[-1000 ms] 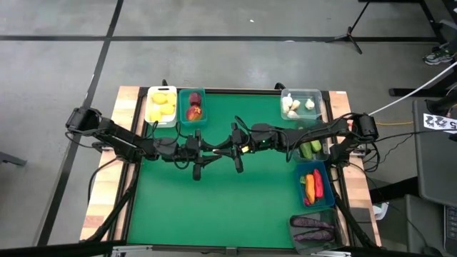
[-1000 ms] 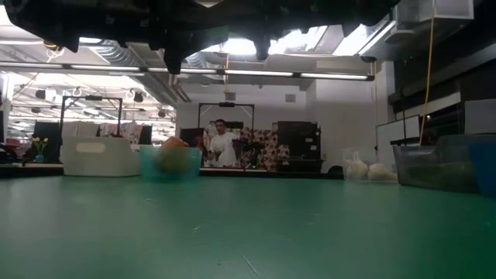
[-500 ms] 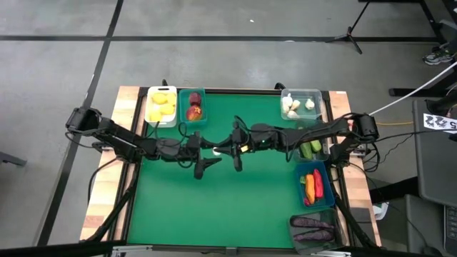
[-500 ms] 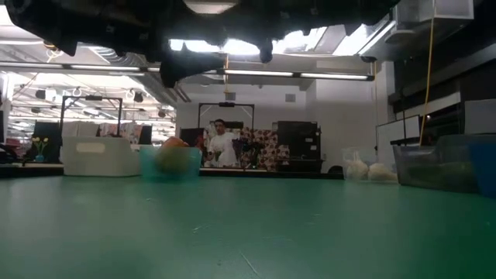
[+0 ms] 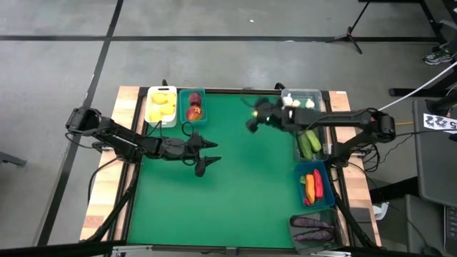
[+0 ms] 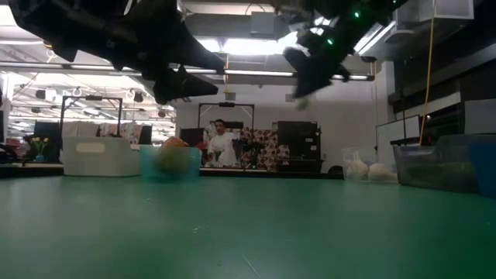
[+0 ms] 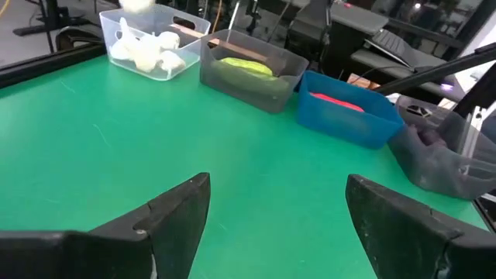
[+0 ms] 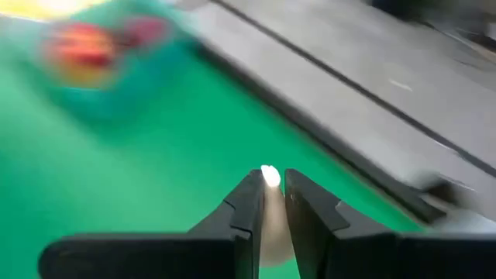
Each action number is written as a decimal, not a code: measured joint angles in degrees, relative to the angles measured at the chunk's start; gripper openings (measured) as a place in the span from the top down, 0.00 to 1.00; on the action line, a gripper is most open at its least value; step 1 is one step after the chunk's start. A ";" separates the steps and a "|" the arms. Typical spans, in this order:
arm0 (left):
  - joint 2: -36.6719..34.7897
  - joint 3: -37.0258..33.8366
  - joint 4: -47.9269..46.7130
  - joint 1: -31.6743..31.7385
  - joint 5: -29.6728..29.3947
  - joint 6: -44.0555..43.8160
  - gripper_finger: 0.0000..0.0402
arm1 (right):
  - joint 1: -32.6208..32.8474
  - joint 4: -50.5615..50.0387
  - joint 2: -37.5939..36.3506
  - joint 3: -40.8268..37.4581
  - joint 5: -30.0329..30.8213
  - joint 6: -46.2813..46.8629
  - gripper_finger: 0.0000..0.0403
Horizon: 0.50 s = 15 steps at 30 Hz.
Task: Sort produce into baskets
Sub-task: Put the white garlic into the transparent bin
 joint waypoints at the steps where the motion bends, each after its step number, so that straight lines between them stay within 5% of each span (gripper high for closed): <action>1: 0.00 0.00 -0.03 0.00 0.00 0.00 0.26 | -1.45 -2.95 -0.78 0.00 2.03 0.93 0.87; 7: 0.00 0.00 -1.22 -0.04 0.02 -1.92 0.26 | -11.89 -16.98 -3.86 -1.31 6.29 5.69 0.87; 15: 0.00 0.00 -1.31 -0.11 0.02 -3.20 0.26 | -25.62 -18.72 -5.76 -9.57 5.19 9.69 0.87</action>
